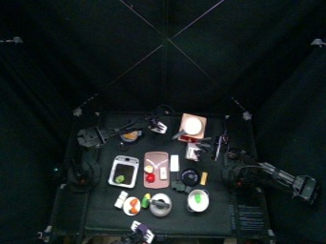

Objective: Place starfruit top in top middle

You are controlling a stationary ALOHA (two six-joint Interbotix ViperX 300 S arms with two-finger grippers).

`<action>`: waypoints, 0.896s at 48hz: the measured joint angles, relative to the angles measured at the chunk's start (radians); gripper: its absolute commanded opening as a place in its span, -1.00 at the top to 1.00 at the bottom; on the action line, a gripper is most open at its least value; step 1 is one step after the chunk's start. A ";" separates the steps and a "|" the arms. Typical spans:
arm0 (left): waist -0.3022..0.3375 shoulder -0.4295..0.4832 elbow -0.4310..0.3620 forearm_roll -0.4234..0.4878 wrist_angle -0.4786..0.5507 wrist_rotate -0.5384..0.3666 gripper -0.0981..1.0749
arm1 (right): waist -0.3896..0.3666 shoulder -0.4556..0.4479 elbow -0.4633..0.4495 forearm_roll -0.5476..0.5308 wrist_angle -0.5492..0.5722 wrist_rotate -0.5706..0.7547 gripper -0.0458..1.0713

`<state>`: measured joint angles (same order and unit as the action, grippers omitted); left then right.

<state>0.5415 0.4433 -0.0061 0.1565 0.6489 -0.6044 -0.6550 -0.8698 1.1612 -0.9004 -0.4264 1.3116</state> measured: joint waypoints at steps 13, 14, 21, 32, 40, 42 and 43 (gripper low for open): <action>-0.021 0.028 -0.002 -0.052 -0.063 0.000 -0.42 | 0.002 0.000 0.000 0.000 0.000 0.000 -0.41; -0.023 0.031 -0.002 -0.058 -0.067 0.000 -0.42 | 0.000 0.000 0.000 0.002 0.000 0.000 -0.41; -0.032 0.040 -0.002 -0.074 -0.078 0.000 -0.43 | 0.002 0.000 0.000 0.002 0.000 0.000 -0.41; -0.035 0.051 -0.003 -0.077 -0.098 0.000 -0.51 | 0.000 0.000 0.000 0.002 0.000 0.000 -0.41; -0.035 0.054 -0.003 -0.077 -0.100 0.000 -0.59 | 0.000 0.002 0.000 0.002 0.000 0.002 -0.41; -0.035 0.054 -0.003 -0.078 -0.101 -0.002 -0.61 | 0.000 0.000 0.002 0.000 0.000 0.002 -0.41; -0.035 0.052 -0.003 -0.078 -0.100 -0.002 -0.62 | 0.000 0.002 0.000 0.002 0.000 0.000 -0.41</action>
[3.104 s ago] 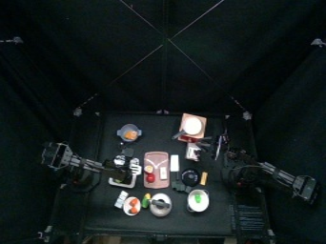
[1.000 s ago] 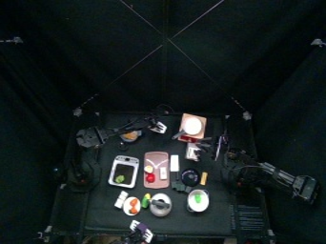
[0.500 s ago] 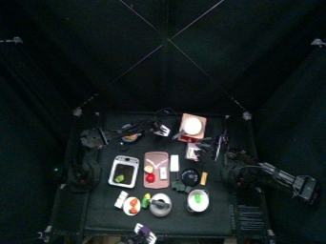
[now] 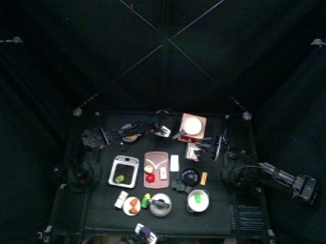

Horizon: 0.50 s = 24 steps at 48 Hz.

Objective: Place starfruit top in top middle

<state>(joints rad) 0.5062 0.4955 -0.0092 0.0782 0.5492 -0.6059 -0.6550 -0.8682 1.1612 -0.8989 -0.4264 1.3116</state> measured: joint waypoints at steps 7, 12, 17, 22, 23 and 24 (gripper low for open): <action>0.000 0.002 0.002 -0.002 -0.002 0.000 -0.72 | 0.000 -0.002 0.000 -0.002 0.000 0.000 -0.41; 0.000 0.000 0.000 -0.002 0.000 0.000 -0.81 | 0.000 0.000 0.002 -0.002 0.000 0.000 -0.41; 0.000 0.002 0.000 -0.002 0.000 -0.002 -0.86 | 0.000 -0.002 0.000 -0.002 0.000 0.000 -0.41; 0.000 0.002 0.000 -0.002 -0.002 -0.003 -0.87 | 0.000 -0.002 0.000 -0.003 0.000 0.000 -0.41; 0.000 0.002 0.000 -0.002 -0.002 -0.003 -0.87 | 0.000 -0.002 0.002 -0.002 0.000 0.002 -0.41; 0.000 0.002 0.000 -0.003 -0.002 -0.005 -0.87 | 0.000 0.000 0.000 -0.003 0.000 0.000 -0.41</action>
